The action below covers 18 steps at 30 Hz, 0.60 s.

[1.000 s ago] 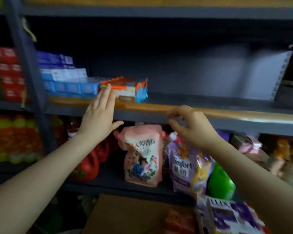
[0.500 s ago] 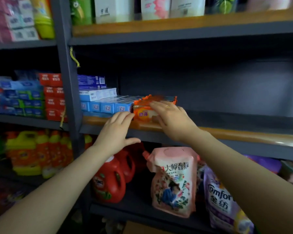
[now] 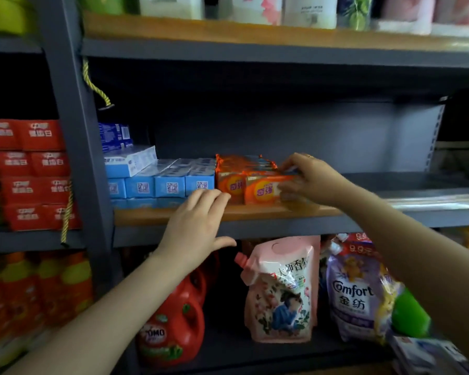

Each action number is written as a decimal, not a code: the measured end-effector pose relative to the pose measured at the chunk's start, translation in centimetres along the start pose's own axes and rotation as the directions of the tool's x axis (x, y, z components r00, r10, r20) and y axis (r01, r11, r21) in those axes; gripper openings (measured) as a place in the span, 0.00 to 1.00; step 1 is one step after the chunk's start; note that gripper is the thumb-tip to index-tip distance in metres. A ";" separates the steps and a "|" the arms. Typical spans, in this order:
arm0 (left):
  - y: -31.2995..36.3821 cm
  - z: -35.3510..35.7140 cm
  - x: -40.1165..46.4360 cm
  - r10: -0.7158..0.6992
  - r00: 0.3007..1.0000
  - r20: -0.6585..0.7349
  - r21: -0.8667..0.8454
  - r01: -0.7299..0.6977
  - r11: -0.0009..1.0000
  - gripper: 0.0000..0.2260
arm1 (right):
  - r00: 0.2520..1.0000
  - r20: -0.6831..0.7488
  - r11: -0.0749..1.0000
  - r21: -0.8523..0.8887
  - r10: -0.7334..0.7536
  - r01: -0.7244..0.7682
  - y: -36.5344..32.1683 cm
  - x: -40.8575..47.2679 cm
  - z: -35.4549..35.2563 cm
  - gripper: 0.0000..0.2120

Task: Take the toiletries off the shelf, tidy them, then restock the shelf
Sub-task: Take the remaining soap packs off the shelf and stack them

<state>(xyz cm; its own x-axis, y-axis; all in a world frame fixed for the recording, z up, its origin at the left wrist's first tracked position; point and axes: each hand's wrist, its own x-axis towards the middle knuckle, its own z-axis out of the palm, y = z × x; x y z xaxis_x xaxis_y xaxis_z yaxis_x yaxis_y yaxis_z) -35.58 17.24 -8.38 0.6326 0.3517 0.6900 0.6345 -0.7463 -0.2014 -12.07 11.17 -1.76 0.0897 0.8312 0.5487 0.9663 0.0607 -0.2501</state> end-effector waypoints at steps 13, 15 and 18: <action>-0.7 1.2 0.0 0.004 0.999 -0.049 -0.189 -0.013 0.982 0.37 | 0.936 -0.343 0.990 -0.139 -0.074 0.027 -1.7 -5.6 -1.4 0.17; -0.5 1.2 0.2 -0.035 0.998 -0.058 -0.263 0.018 0.964 0.37 | 0.906 -0.420 0.998 -0.057 -0.051 0.030 -1.7 -7.1 -1.6 0.18; 1.7 0.1 0.1 -0.160 0.973 -0.168 -0.546 0.043 0.837 0.33 | 0.896 -0.444 0.993 0.109 0.005 0.049 -1.6 -9.8 -1.2 0.18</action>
<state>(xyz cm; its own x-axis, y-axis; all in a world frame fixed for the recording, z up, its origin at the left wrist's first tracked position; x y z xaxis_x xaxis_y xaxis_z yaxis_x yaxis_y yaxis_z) -34.35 16.09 -8.71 0.4393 0.3661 0.8204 0.3154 -0.9179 0.2408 -14.16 2.29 -5.77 0.1920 0.4996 0.8447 0.9374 0.1614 -0.3085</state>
